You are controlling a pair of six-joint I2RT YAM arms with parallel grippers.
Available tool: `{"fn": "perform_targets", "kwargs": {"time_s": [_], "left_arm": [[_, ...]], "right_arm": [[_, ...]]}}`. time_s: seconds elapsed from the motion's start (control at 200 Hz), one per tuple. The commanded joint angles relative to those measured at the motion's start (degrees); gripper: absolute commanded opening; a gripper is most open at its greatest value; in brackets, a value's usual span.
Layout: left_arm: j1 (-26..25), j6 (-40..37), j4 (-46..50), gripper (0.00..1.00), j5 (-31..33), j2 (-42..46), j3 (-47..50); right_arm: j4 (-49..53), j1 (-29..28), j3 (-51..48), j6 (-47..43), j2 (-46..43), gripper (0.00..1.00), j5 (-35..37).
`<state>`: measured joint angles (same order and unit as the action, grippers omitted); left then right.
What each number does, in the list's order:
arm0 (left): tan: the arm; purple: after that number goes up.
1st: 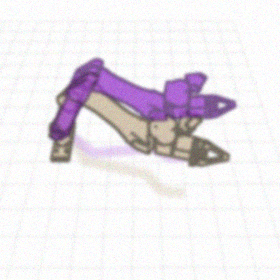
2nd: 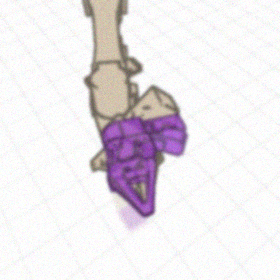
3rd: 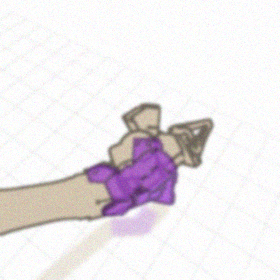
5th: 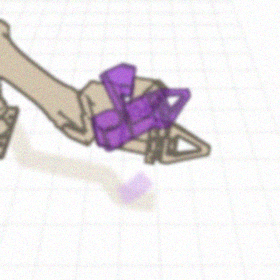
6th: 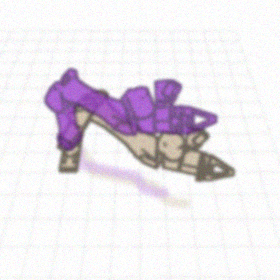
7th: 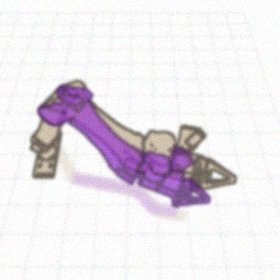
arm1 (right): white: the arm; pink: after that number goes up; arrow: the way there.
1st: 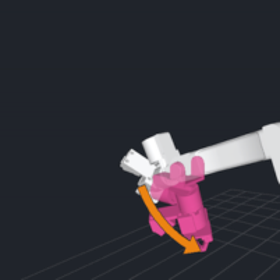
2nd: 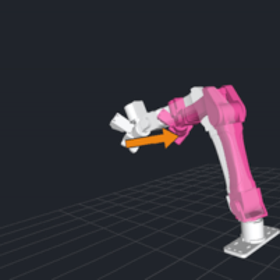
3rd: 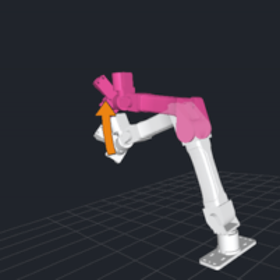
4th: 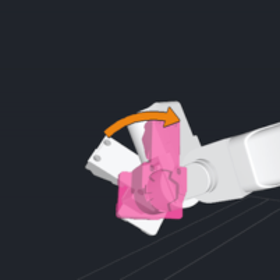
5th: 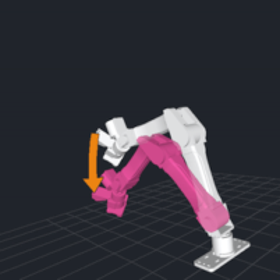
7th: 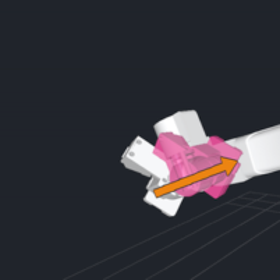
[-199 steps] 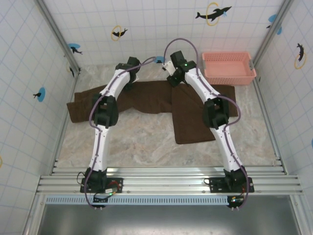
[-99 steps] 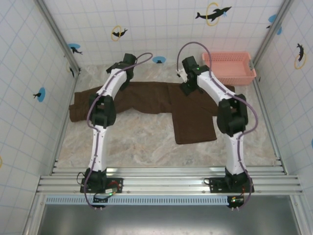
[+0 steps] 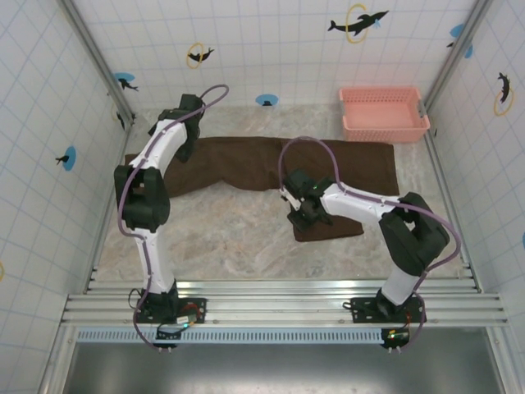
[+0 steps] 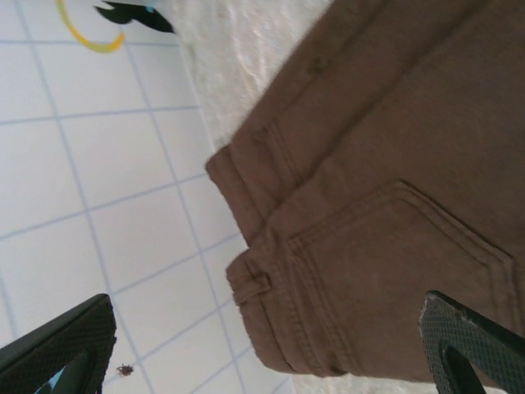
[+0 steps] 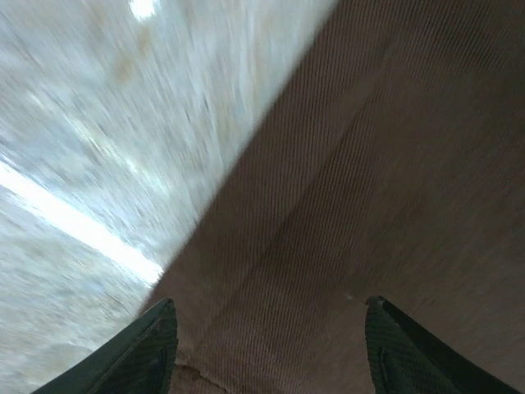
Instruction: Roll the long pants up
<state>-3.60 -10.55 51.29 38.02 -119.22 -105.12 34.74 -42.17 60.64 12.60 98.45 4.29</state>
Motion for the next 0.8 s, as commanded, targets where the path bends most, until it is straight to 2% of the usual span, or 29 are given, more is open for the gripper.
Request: {"fn": "perform_targets", "kwargs": {"time_s": [0.0,0.22,0.565,0.796], "left_arm": [[-0.3,2.2,0.7,0.97,-2.3,4.4,0.7],[-0.5,3.6,2.7,0.97,-3.9,5.3,1.2],[-0.4,3.7,1.8,0.97,-4.8,6.5,3.3],[-0.4,3.6,1.5,0.97,-5.6,7.0,4.2]], "right_arm": [[-6.3,-0.6,-2.2,5.0,0.6,0.61,-0.6],[-6.5,-2.9,-2.8,6.6,3.3,0.60,-0.1],[-4.8,-6.1,-3.7,10.9,-4.2,0.65,4.8],[-2.6,-7.5,-2.6,14.5,-6.7,0.66,1.9]]}}
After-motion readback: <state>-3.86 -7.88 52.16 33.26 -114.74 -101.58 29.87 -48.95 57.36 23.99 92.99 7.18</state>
